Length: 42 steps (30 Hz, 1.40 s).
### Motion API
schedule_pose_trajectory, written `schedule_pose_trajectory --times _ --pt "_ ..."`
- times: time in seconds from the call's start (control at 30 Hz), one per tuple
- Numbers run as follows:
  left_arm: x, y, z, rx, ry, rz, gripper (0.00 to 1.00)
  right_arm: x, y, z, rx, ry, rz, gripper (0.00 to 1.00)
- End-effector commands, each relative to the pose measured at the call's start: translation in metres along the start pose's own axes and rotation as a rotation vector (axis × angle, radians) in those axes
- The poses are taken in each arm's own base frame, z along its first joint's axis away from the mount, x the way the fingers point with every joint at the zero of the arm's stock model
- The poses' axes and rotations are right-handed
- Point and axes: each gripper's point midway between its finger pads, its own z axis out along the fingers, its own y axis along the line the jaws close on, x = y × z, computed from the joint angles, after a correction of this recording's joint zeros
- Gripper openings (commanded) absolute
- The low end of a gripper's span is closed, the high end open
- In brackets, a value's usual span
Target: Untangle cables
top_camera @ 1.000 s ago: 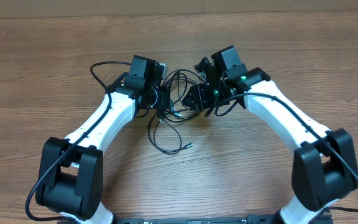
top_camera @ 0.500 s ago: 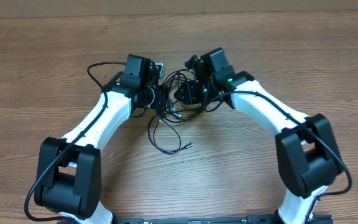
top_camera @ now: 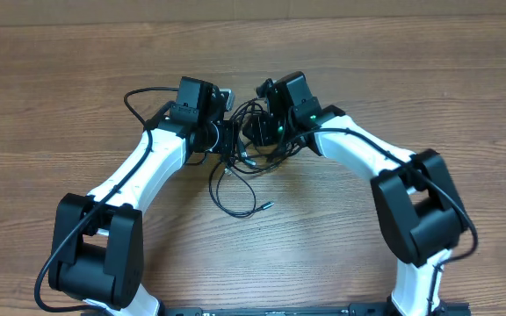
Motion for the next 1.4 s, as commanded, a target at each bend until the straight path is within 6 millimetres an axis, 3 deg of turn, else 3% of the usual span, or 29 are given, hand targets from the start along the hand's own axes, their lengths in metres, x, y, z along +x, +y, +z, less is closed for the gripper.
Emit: schedule_pose_trajectory --times 0.0,0.1,0.23,0.43,0.57,0.83,1.03,1.17,1.37 --pt "-0.003 -0.001 0.0 0.017 -0.001 0.023 0.04 0.01 -0.011 0.015 0.037 0.024 0.022 0.43" --pt "-0.003 -0.001 0.0 0.017 -0.001 0.023 0.04 0.008 -0.009 0.014 0.028 0.021 0.038 0.31" --pt "-0.003 -0.001 0.0 0.016 -0.002 0.023 0.04 -0.004 0.009 -0.001 -0.057 0.005 0.033 0.04" --pt "-0.003 -0.001 0.0 0.016 -0.001 0.023 0.04 -0.026 0.034 -0.045 -0.166 -0.049 0.018 0.04" --pt "-0.003 -0.001 0.0 0.016 -0.001 0.023 0.04 -0.028 0.045 -0.069 -0.177 -0.055 0.007 0.04" --pt "-0.003 0.0 0.0 0.008 -0.002 0.023 0.04 -0.014 0.043 -0.077 -0.152 -0.003 -0.01 0.04" --pt "-0.003 0.0 0.0 0.008 -0.002 0.023 0.04 -0.042 0.029 -0.084 -0.141 -0.103 0.068 0.04" --pt "-0.003 0.0 0.0 0.008 -0.002 0.023 0.04 -0.061 0.052 -0.101 -0.34 -0.153 0.034 0.04" --pt "-0.003 0.0 0.0 0.008 -0.002 0.023 0.04 -0.064 0.039 -0.108 -0.354 -0.143 0.136 0.04"
